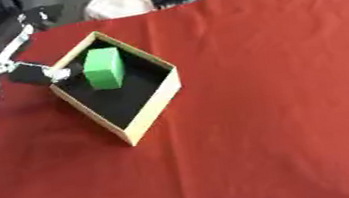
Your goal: Pick up objects on the table and place them in the box.
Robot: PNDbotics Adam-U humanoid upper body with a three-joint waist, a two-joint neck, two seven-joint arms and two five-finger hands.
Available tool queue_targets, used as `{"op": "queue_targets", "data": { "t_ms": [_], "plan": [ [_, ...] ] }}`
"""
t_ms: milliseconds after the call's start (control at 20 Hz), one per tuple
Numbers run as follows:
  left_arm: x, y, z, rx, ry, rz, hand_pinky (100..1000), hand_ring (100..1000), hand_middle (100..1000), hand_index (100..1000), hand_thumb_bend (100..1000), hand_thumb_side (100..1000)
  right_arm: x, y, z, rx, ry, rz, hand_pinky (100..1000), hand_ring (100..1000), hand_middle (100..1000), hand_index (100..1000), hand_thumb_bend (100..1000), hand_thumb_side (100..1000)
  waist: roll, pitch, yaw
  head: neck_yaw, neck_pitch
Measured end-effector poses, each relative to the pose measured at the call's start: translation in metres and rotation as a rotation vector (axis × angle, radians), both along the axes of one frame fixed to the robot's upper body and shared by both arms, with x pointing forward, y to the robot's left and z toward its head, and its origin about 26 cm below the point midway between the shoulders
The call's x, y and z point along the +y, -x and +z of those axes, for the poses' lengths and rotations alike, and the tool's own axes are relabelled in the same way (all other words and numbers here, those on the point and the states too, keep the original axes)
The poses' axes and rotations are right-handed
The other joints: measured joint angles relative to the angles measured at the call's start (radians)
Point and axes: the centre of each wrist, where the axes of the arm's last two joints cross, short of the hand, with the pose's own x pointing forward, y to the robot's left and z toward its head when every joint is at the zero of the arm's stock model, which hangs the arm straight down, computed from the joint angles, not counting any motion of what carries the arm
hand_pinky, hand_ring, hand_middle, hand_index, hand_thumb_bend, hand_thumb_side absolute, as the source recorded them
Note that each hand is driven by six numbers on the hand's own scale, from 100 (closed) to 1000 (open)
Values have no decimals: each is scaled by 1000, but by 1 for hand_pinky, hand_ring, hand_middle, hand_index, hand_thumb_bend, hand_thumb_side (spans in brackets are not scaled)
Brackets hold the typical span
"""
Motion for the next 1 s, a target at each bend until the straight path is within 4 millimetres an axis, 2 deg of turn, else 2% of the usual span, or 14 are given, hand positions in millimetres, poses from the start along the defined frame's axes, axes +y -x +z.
{"op": "queue_targets", "data": {
  "t_ms": [100, 300, 550, 750, 1000],
  "plan": [
    [-1, 5, 8, -46, 60, -3, 670, 775, 767, 988, 305, 179, 0, 0, 0, 0, 0, 0, 766, 726, 747, 729, 100, 100, 0, 0, 6, -5, 4],
    [13, 19, 19, -126, 166, 17, 653, 756, 747, 955, 236, 120, -1, 0, 1, -4, -3, -5, 766, 726, 747, 729, 100, 100, 0, 0, 19, -17, 7],
    [37, 41, 17, -209, 260, 34, 598, 706, 692, 871, 174, 100, -3, 1, 2, -13, -9, -12, 766, 725, 746, 729, 100, 100, 0, 0, 41, -33, 7],
    [52, 60, 8, -257, 339, 38, 581, 690, 681, 860, 100, 100, -3, 1, 2, -17, -11, -16, 767, 724, 746, 730, 100, 100, -1, 0, 57, -41, 6],
    [63, 85, -6, -308, 464, 35, 585, 687, 683, 857, 100, 100, -5, 1, 5, -29, -10, -24, 767, 724, 745, 730, 100, 100, -13, 0, 70, -47, 5]
  ]
}}
